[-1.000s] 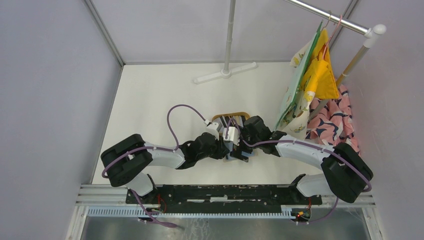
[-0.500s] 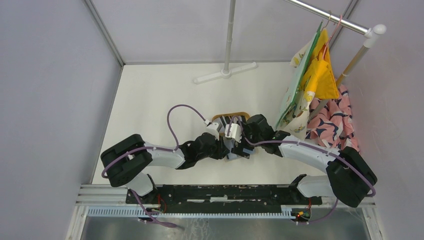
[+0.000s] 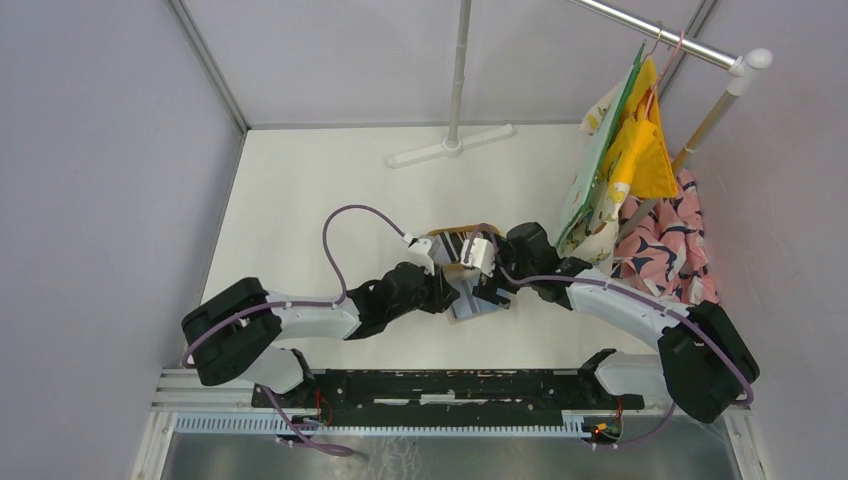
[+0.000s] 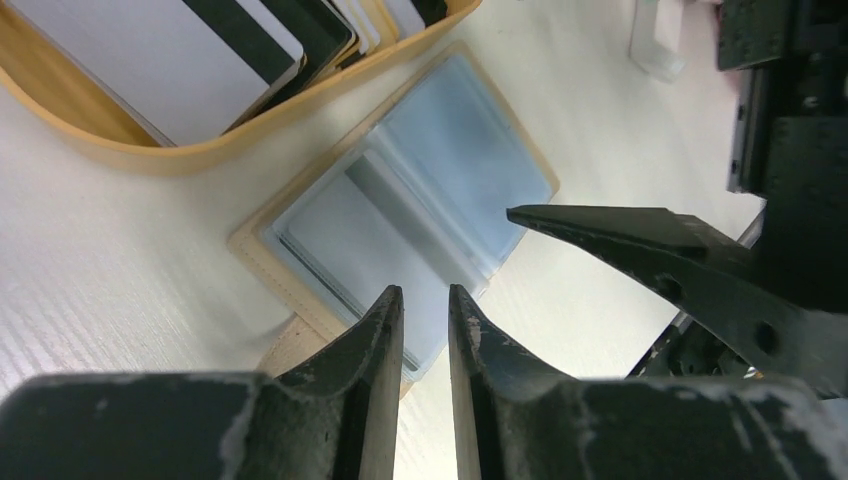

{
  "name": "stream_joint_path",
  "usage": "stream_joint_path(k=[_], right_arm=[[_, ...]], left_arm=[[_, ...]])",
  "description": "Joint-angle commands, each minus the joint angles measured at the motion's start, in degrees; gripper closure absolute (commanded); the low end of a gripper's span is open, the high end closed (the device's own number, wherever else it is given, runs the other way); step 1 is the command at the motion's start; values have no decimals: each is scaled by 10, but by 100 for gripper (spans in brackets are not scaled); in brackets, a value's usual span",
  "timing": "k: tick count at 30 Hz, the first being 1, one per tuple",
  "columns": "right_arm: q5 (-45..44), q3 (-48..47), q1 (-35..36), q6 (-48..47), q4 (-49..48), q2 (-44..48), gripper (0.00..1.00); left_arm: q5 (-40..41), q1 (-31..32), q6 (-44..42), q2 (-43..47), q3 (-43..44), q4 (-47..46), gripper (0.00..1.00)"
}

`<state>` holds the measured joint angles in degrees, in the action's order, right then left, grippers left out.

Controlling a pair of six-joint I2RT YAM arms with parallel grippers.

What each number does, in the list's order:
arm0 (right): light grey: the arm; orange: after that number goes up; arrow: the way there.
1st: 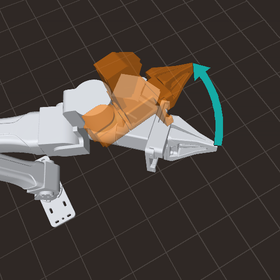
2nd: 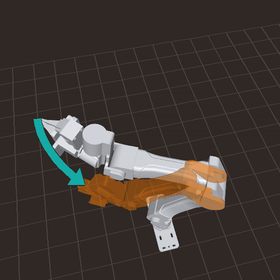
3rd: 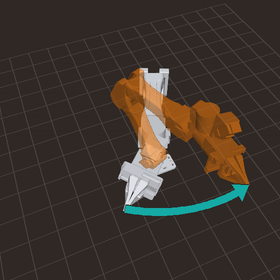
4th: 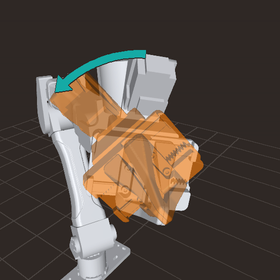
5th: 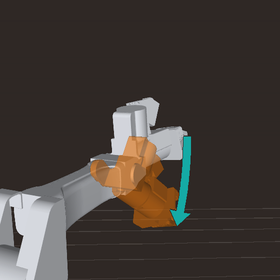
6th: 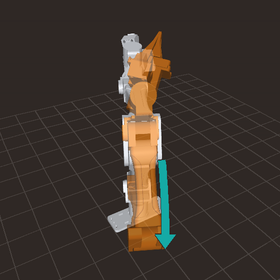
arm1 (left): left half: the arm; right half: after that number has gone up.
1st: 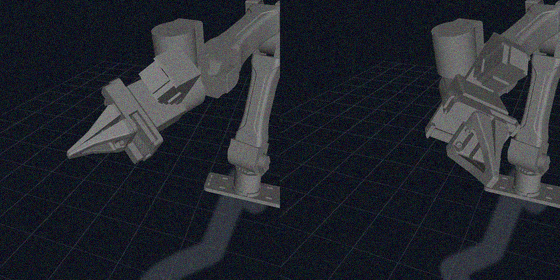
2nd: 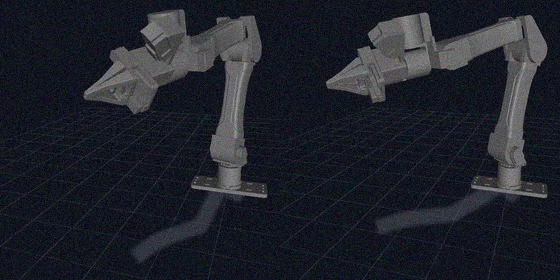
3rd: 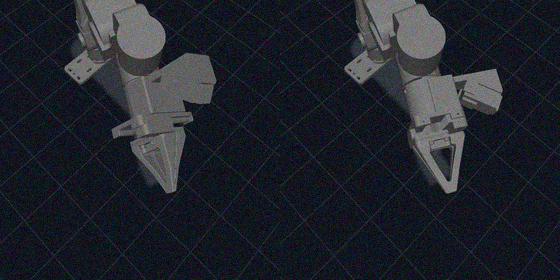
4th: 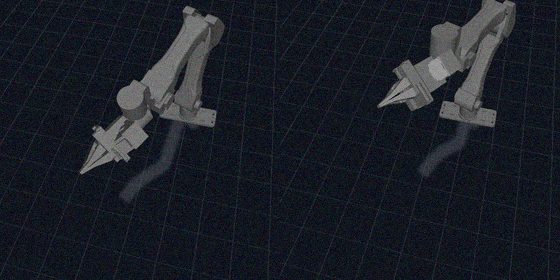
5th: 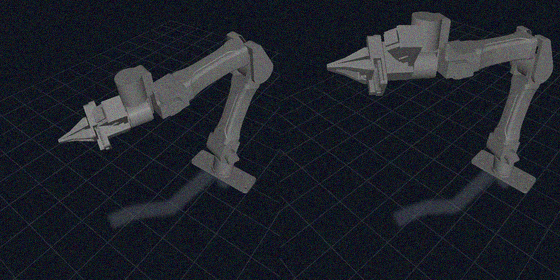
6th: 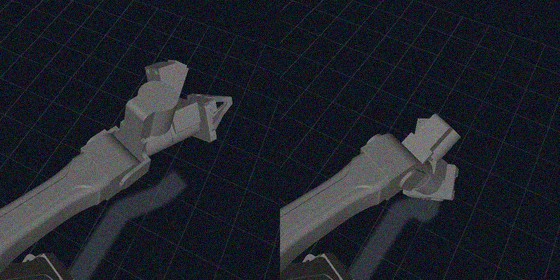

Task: Put the credit cards into the card holder
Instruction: Pick up the credit card from the storage box.

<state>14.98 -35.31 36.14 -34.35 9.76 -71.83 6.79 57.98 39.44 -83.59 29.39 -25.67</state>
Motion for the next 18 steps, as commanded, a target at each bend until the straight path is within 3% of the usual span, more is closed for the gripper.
stream_joint_path(k=[1,5,10,12,16,18], right_arm=[[-29,-25,-13,-7,-1,6,2],[-31,-24,-15,-29,-5,29,2],[-15,-31,-15,-86,-43,85,2],[-12,-39,-15,-68,-84,91,2],[57,-146,-18,-15,-46,23,2],[90,-203,-22,39,-33,-28,5]], left_arm=[[34,2,-41,46,-8,-9,71],[64,2,-63,89,-24,-1,71],[166,2,-116,174,-28,60,67],[220,1,-129,207,-34,73,56],[316,-2,-134,233,-50,86,4],[331,-10,-129,226,-51,95,0]])
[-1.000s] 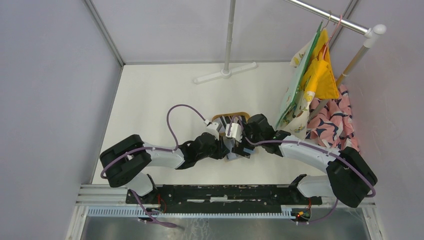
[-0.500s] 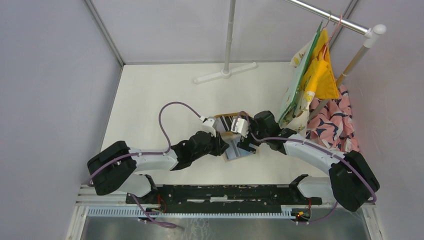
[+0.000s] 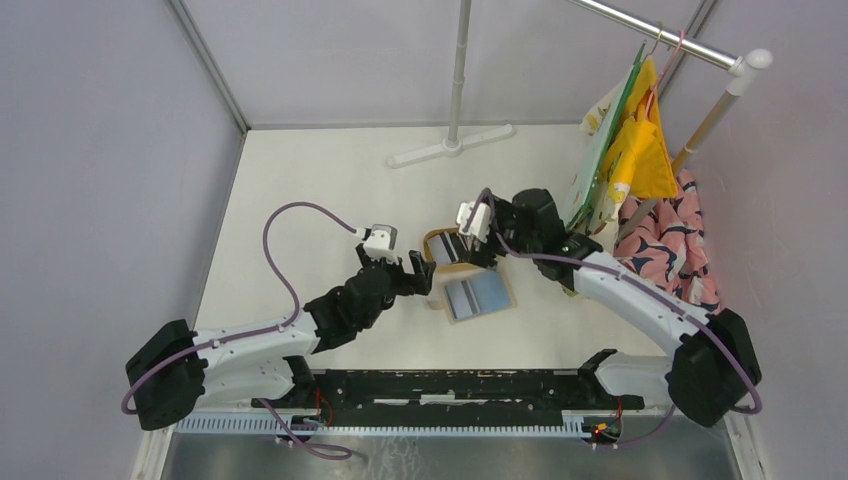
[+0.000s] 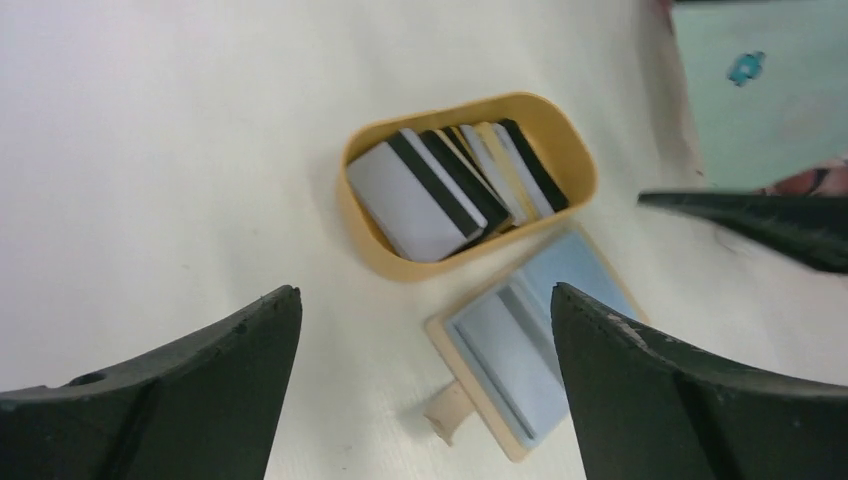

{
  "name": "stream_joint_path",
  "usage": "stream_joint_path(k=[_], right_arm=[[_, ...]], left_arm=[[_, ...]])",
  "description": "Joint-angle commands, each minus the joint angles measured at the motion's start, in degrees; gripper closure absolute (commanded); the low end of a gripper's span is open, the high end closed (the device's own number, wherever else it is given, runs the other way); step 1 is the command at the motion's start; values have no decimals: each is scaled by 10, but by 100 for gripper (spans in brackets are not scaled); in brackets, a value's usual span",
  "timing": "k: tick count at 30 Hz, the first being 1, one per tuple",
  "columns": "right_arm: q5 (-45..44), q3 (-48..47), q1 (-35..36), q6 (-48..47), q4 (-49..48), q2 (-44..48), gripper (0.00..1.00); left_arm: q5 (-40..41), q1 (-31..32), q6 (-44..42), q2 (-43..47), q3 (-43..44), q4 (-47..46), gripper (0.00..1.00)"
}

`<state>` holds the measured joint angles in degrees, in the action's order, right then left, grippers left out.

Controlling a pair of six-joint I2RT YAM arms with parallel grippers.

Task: Put the credit cards into the card holder
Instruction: Pick up the credit card from the storage box.

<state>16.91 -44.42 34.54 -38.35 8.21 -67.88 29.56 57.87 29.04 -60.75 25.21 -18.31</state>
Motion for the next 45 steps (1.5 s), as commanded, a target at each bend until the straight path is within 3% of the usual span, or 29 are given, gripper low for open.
stream_joint_path(k=[1,7,13,20,45], right_arm=[[79,-128,-7,110,-29,-92,6],[38,-184,-32,298,-63,-198,14],[47,-103,-78,440,-152,-215,27],[66,-102,-107,534,-146,-282,30],[47,-74,-124,635,-149,-329,32]], left_arm=[[99,-14,-21,-8,-12,20,0],[91,-32,-14,-31,-44,-22,0],[114,-32,-9,-68,-34,-22,1],[111,-32,-14,-73,-41,-41,1],[104,-33,-18,-79,-52,-62,2]])
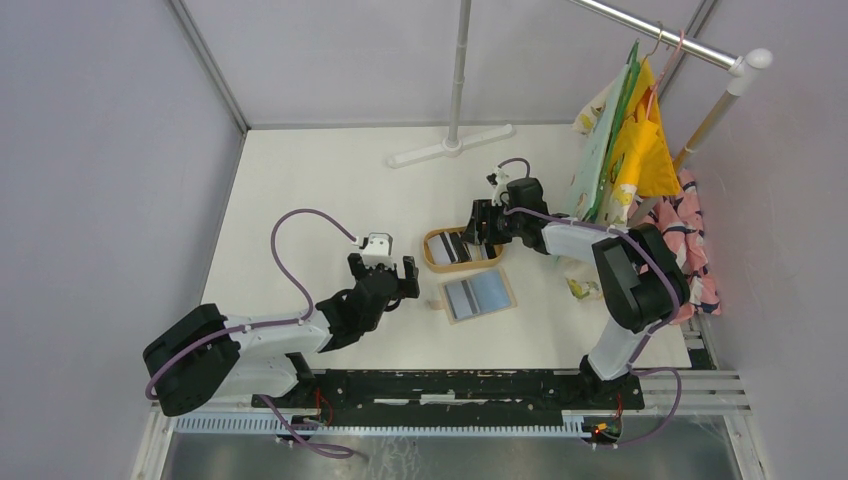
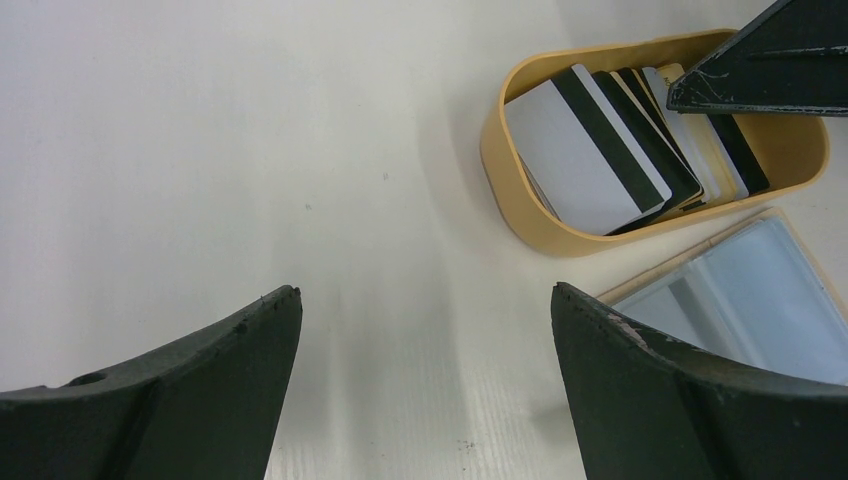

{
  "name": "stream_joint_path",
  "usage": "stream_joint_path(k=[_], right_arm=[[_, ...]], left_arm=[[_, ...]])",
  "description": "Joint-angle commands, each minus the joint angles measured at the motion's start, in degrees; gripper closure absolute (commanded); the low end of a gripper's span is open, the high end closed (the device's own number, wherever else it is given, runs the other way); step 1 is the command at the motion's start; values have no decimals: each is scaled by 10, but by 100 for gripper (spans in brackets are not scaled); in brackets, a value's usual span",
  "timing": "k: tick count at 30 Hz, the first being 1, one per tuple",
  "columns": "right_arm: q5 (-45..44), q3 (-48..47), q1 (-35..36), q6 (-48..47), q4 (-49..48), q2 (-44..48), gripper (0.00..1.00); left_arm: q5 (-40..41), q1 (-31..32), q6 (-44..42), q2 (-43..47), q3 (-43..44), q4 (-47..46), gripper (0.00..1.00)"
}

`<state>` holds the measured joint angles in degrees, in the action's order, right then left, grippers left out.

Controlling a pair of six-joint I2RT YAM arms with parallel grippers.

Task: Put the credit cards into the card holder
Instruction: Pick up the credit card from the storage box.

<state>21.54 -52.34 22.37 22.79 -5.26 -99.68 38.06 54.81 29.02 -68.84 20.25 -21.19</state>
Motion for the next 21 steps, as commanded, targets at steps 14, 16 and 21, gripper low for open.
stream_joint_path(k=[14,16,21], right_arm=[[130,40,-1,89,-111,3,39],[148,47,-1,103,-129,7,42],[181,62,-1,134,-174,4,46]], left_arm=[[18,-2,-19,-3,0,-34,3],[18,-1,-19,-3,1,-34,3],[18,-2,-18,-3,1,-34,4]])
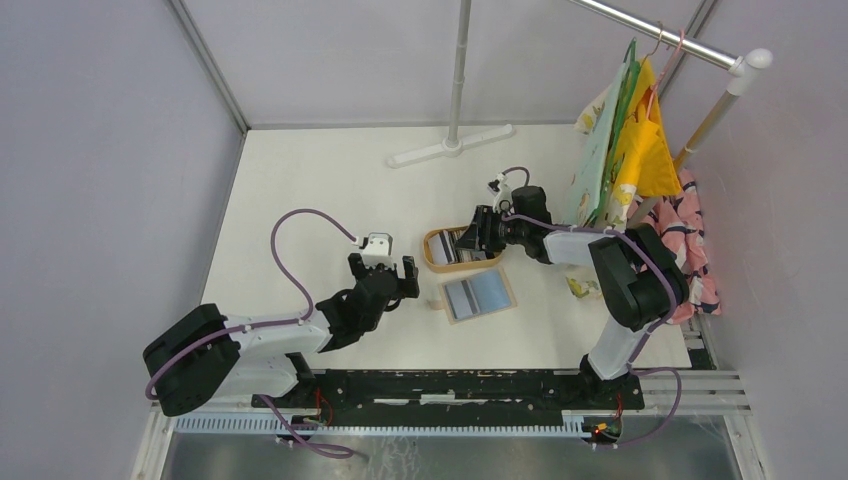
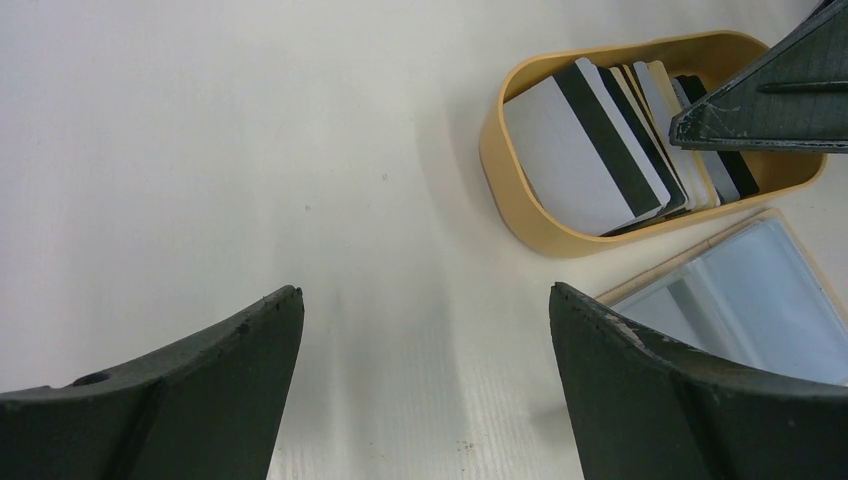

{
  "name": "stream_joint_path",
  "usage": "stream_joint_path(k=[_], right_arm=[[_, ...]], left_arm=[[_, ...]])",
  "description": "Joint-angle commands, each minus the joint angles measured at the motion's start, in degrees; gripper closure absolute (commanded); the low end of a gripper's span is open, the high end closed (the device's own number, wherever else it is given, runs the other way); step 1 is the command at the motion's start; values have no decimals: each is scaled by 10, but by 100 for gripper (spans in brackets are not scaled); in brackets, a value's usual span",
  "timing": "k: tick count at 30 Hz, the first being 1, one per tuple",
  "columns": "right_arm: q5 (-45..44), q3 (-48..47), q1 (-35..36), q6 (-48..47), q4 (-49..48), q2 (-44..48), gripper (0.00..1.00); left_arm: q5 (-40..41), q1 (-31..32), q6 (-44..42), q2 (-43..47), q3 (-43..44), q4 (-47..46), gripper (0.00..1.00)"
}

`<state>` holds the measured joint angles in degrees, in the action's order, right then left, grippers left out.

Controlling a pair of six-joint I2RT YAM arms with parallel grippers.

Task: Put the credit cards into the card holder
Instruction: Pick up the credit card from the storage box.

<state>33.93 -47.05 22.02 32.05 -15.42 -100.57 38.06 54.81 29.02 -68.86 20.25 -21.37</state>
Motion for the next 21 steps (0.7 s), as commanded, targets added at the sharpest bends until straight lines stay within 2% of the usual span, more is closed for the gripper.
stream_joint_path(k=[1,4,13,21], right_arm=[[64,12,1,46,-81,11,47],[74,20,2,60,-103,2,52],[76,10,11,57,-99,-31,41],[103,2,22,60,-115,-39,44]], left_arm=[[18,-2,-19,-2,1,-32,4],[18,-1,-19,-3,1,-32,4],[18,-1,-19,-8,4,-32,5],[17,-1,-19,-9,4,-31,5]])
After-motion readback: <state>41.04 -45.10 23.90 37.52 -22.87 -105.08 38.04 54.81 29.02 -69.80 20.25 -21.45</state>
